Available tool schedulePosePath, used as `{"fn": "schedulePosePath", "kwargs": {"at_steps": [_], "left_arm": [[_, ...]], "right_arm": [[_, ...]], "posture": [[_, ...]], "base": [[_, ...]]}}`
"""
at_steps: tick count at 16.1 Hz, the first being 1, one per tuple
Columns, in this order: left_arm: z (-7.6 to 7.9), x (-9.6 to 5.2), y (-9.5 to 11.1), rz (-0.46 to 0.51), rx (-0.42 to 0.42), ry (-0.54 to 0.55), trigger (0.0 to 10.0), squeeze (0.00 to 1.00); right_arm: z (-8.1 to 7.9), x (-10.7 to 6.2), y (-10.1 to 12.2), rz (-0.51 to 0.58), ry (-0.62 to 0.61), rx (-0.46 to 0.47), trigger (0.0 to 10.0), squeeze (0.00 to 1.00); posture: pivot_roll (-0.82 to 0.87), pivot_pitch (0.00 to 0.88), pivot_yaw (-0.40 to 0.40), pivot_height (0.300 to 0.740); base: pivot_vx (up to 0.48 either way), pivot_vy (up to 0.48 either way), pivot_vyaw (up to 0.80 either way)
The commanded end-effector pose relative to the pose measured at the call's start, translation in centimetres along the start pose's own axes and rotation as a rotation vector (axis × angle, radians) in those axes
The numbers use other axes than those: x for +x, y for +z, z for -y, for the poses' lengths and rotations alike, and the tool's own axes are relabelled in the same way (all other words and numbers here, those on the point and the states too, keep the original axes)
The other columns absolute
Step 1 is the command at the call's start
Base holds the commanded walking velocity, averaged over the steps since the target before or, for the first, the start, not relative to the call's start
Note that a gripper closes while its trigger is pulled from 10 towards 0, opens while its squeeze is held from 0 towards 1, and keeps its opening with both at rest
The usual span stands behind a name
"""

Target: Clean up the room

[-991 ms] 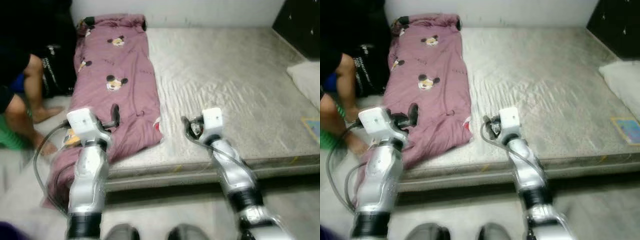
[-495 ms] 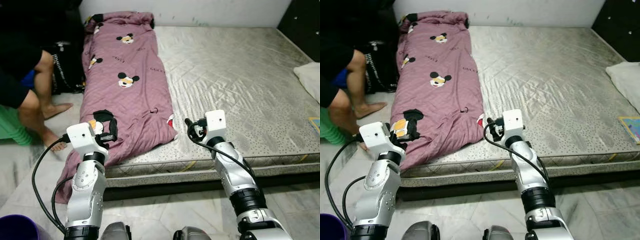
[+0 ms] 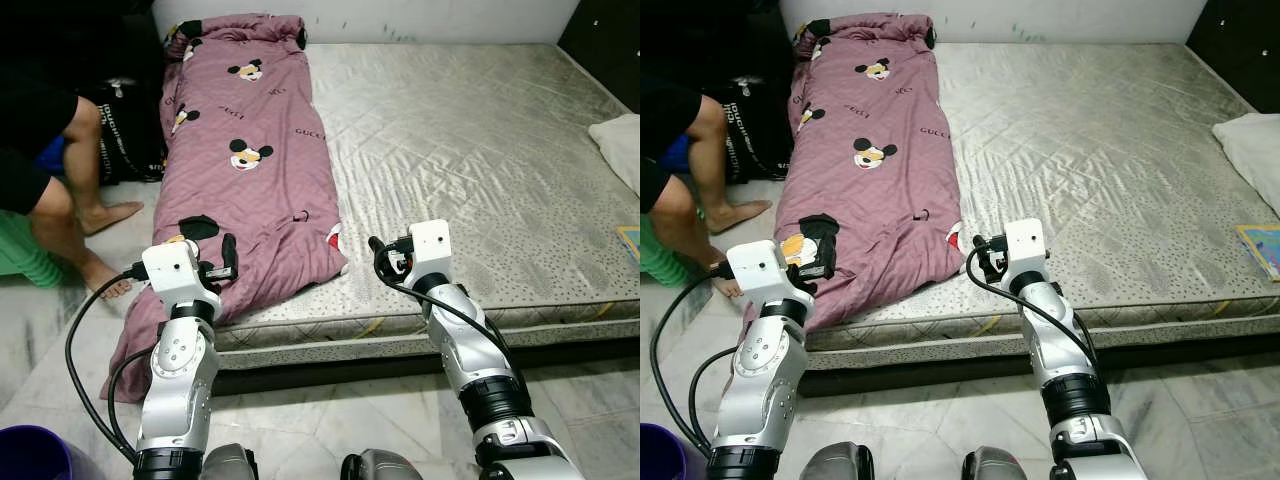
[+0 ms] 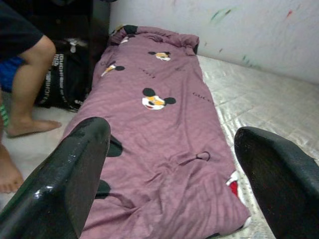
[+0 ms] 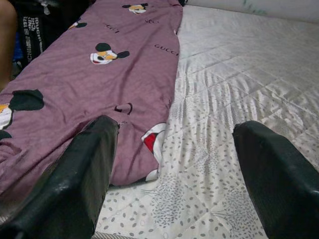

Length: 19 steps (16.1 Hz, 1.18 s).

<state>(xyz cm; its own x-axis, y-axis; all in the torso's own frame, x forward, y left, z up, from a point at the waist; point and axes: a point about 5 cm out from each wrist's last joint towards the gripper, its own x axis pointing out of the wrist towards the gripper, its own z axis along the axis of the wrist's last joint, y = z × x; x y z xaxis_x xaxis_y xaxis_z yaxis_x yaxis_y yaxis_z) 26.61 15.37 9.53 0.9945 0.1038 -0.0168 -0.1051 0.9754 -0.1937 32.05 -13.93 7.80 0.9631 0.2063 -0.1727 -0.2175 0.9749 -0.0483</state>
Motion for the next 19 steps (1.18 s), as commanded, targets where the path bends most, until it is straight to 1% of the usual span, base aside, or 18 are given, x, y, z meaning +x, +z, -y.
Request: {"fn": "schedulePosePath", "kwargs": {"at_steps": [1,3,4,10,12,14,16,19], "left_arm": [[0.1,0.0,0.7,0.043,0.004,-0.01,10.0,0.0],[0.4,0.1,0.6,0.031,-0.023,-0.023,10.0,0.0],[0.5,0.2,0.6,0.032,-0.041,-0.025,10.0,0.0],[0.5,0.5,0.8,0.034,-0.055,-0.028,10.0,0.0],[0.6,0.6,0.9,0.038,-0.051,-0.031,10.0,0.0],[0.7,0.7,1.1,0.053,-0.054,-0.037,10.0,0.0],[1.1,0.7,1.7,0.078,-0.053,-0.062,10.0,0.0],[1.5,0.5,1.8,0.088,-0.066,-0.09,10.0,0.0]], "right_arm": [[0.3,0.0,0.8,0.037,-0.02,0.028,10.0,0.0],[0.3,0.1,0.8,0.034,-0.019,0.027,10.0,0.0],[0.4,0.1,0.9,0.035,-0.021,0.026,10.0,0.0],[0.5,0.0,0.7,0.029,-0.024,0.019,10.0,0.0],[0.5,0.1,1.1,0.048,-0.032,0.024,10.0,0.0],[0.6,0.2,1.4,0.057,-0.031,0.023,10.0,0.0],[0.6,0.3,1.8,0.07,-0.027,0.018,10.0,0.0],[0.7,0.4,2.0,0.075,-0.028,0.008,10.0,0.0]], "posture": [[-0.02,0.041,-0.041,0.74],[-0.03,0.043,-0.04,0.74],[-0.03,0.046,-0.04,0.74],[-0.03,0.052,-0.039,0.74],[-0.03,0.054,-0.04,0.74],[-0.04,0.066,-0.042,0.74],[-0.04,0.078,-0.043,0.74],[-0.04,0.08,-0.046,0.74]], "base": [[0.0,0.0,0.0],[0.0,0.0,-0.54],[0.0,0.48,0.0],[0.0,0.48,0.0],[0.0,0.435,0.0],[0.0,0.0,0.0],[0.0,0.0,0.0],[0.0,0.0,0.0]]}}
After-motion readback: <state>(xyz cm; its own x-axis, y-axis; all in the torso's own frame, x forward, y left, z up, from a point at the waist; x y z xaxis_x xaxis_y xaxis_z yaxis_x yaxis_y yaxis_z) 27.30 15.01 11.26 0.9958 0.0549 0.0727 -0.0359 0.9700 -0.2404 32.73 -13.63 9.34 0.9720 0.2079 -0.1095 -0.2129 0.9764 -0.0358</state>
